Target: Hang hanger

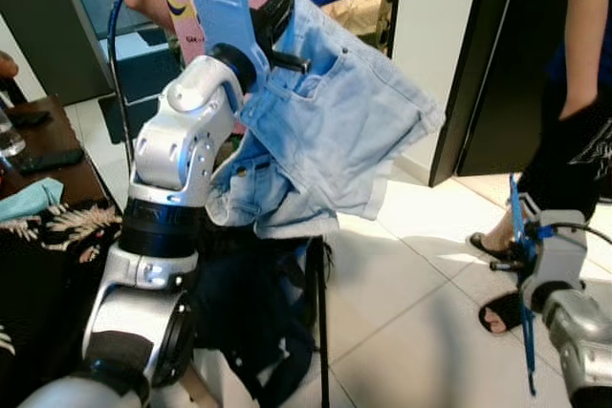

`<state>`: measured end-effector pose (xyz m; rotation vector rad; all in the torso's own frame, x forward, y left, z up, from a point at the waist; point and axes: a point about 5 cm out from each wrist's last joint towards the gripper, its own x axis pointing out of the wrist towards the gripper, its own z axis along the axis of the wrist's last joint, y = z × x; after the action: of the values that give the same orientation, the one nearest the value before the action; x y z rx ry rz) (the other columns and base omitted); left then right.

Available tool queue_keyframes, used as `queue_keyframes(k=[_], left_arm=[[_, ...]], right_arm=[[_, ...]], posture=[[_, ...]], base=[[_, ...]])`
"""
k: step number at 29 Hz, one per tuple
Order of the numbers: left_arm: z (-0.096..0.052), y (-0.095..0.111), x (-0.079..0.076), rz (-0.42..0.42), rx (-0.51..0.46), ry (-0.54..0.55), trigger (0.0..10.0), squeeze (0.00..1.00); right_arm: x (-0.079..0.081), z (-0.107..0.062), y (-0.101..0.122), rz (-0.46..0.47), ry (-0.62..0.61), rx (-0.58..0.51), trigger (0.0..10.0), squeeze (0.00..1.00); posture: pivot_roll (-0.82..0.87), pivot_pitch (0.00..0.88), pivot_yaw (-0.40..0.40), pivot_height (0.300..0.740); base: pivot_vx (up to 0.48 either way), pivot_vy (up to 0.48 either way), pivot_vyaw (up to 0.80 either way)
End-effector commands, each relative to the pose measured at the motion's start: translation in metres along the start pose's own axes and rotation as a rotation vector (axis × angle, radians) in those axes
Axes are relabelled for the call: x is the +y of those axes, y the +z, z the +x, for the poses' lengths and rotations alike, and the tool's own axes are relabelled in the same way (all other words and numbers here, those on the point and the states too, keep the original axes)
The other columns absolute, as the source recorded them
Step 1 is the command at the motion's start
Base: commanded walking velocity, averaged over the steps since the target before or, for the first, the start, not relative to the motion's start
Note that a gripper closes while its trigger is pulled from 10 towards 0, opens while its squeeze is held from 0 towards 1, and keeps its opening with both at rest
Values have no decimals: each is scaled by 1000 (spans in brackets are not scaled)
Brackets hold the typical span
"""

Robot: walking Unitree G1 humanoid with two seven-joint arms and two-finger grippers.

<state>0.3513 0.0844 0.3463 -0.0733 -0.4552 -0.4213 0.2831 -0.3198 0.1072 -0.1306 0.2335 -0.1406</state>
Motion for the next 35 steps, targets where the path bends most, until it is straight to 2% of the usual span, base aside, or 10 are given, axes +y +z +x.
queue_keyframes(k=[1,9,13,14,17,28,35], left_arm=[[0,7,3,13,-28,11,10000,0],[-1,2,-2,-4,-16,1,10000,0],[-3,-7,-2,-16,10,5,10000,0],[-5,-17,-3,-20,42,7,10000,0],[-7,-21,-4,-26,52,5,10000,0],[-6,-21,-13,-55,45,-18,10000,0],[-4,-18,-15,-75,34,-20,10000,0]], right_arm=[[1,0,2,18,5,-18,10000,0],[1,0,5,13,12,-27,10000,0],[2,0,10,3,31,-45,10000,0],[3,-1,11,0,37,-48,10000,0],[4,-1,11,-2,39,-48,10000,0],[2,-2,14,-9,44,-57,10000,0],[3,-3,18,-17,56,-65,10000,0]], posture=[[-120,0,85,740],[-122,0,83,740],[-124,0,82,740],[-126,0,83,740],[-127,0,82,740],[-134,0,81,740],[-138,0,81,740]], base=[[-326,0,0],[-332,0,0],[-340,0,0],[-341,0,0],[-341,0,0],[-345,0,0],[-355,0,-757]])
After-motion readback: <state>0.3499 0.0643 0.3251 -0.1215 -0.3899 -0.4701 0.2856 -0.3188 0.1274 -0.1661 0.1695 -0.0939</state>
